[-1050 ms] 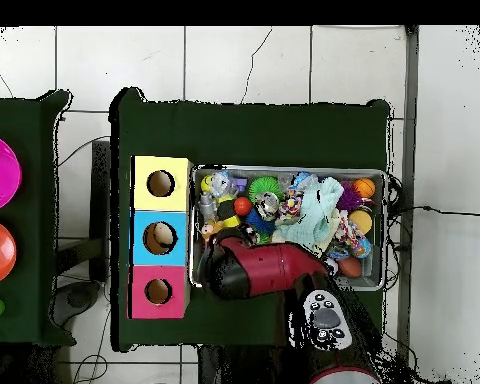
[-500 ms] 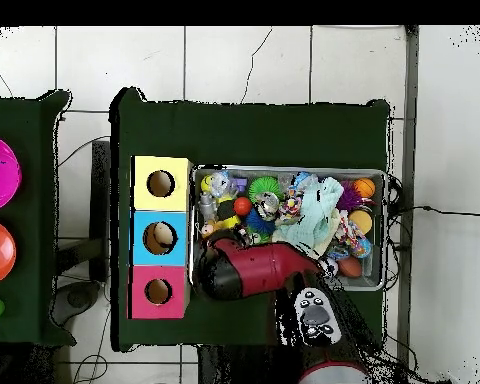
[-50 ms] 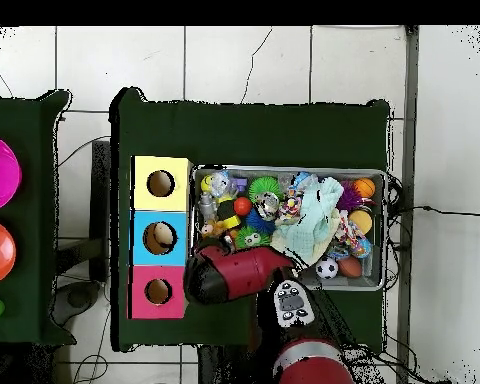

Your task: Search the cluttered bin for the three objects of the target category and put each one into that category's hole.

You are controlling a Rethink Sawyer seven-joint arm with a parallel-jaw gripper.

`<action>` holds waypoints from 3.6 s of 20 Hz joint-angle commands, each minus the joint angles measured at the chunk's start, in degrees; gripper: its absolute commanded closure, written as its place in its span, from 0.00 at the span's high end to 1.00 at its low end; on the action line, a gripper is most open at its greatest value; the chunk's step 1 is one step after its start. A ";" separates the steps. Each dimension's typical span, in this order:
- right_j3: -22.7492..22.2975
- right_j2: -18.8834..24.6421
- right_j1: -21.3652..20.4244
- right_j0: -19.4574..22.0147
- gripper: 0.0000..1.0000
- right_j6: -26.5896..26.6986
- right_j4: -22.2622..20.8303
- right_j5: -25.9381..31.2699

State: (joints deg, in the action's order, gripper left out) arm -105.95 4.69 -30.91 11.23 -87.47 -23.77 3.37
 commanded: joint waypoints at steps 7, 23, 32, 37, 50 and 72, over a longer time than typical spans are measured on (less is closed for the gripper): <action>2.62 -0.08 8.52 0.87 1.00 -8.59 -0.28 -7.12; 2.20 1.80 5.88 2.34 1.00 -7.88 0.91 -5.45; 1.44 3.38 -1.59 1.22 1.00 -7.58 4.01 2.14; 2.07 3.18 -1.02 0.68 1.00 -7.92 3.95 1.76; 4.90 2.33 4.11 0.16 1.00 -7.86 2.53 -2.60; 7.22 4.31 8.31 1.64 0.00 -8.65 1.72 -8.36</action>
State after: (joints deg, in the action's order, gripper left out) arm -103.96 4.27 -26.23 11.46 -87.47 -22.55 -1.00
